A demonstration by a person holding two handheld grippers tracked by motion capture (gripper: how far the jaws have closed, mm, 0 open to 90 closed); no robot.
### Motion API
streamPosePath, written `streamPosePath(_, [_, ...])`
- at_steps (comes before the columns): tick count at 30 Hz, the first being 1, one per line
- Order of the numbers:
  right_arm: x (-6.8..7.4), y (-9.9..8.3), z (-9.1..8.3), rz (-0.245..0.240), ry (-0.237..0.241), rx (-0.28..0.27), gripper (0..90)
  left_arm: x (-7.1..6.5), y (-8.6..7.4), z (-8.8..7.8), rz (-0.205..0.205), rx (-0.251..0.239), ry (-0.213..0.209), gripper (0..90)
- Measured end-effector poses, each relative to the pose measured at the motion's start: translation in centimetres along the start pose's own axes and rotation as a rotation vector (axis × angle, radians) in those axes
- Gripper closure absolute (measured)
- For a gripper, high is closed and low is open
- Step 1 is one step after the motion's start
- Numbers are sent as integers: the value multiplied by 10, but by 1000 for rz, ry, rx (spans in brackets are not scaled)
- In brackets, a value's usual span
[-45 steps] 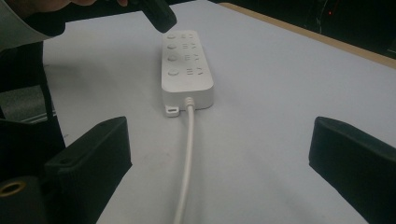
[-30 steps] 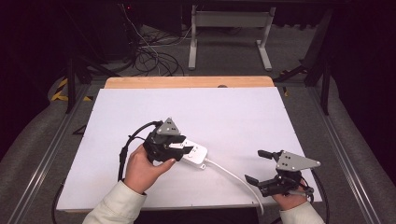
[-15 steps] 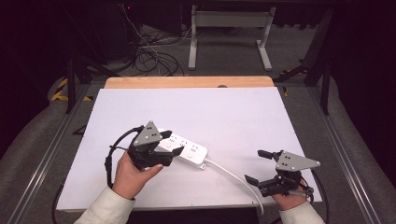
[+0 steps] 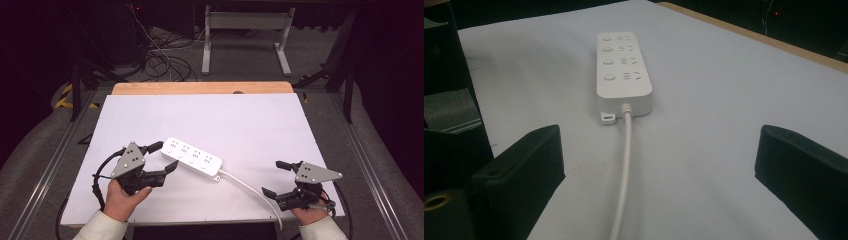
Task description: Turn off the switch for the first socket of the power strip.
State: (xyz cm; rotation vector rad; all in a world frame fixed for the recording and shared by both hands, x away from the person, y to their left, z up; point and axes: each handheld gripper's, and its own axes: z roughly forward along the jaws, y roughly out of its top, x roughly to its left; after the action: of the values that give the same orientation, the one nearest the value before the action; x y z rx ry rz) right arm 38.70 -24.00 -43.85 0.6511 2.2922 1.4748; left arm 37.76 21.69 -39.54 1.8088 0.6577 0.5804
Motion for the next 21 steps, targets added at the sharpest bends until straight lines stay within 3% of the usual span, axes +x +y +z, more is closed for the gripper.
streamPosePath(3, [0,0,0,1,0,1,59,4,-9,-6,-30,-26,6,248])
streamPosePath(10, [0,0,1,5,1,3,58,16,-34,-16,-52,-32,16,240])
streamPosePath(13, [-1,-1,1,6,0,2,58,18,-43,-18,-41,-13,32,248])
streamPosePath(16, [-1,-1,1,5,-1,5,58,18,-51,-19,2,22,68,268])
streamPosePath(21, [-1,-1,1,6,-1,6,58,22,-63,-21,-16,38,81,226])
